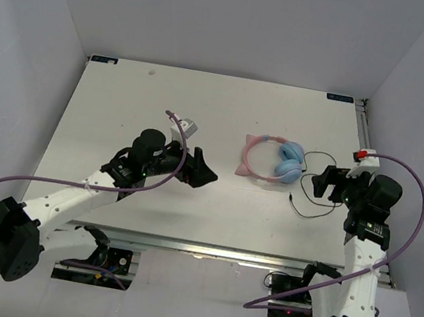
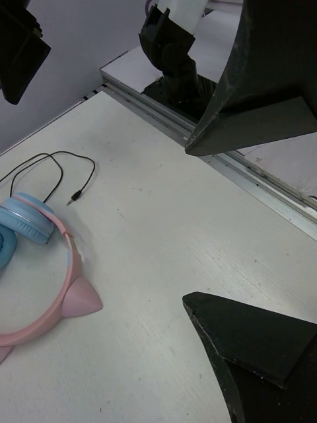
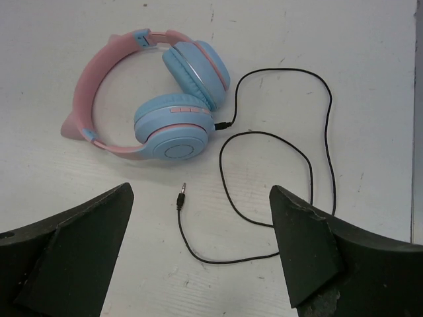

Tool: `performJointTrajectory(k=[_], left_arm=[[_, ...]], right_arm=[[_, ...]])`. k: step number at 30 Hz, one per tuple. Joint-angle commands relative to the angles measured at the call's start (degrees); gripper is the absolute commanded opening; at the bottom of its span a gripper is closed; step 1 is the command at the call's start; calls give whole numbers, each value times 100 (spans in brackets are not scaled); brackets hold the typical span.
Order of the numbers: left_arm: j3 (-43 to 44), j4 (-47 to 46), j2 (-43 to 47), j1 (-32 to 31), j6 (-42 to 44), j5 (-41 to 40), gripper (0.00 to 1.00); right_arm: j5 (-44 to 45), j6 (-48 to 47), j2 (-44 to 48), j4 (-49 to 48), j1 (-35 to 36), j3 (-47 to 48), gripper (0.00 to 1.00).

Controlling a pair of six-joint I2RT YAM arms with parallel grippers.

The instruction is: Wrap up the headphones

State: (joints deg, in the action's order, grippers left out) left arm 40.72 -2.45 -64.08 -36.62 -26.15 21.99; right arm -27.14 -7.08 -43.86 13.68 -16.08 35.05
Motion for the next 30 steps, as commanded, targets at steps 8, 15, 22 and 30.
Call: performJointTrajectory(k=[8,15,22,30], left_arm=[[2845,1460,-2956,-3,180,-380,95],[4682,2487,-4642,-162,394,-1248,93],[6996,3834,-6502,-403,535,-2463,82],[8663,4575,-7617,-515,514,-2776,63]], right_arm=[[-3330,-2834,-749,651,-27,227,91],[-3077,-2923,-1100,636,-165,86,92],[-3178,-2906,-1222,645,-249,97,92],[-3299,-2864,-1164,654,-395,104,92]])
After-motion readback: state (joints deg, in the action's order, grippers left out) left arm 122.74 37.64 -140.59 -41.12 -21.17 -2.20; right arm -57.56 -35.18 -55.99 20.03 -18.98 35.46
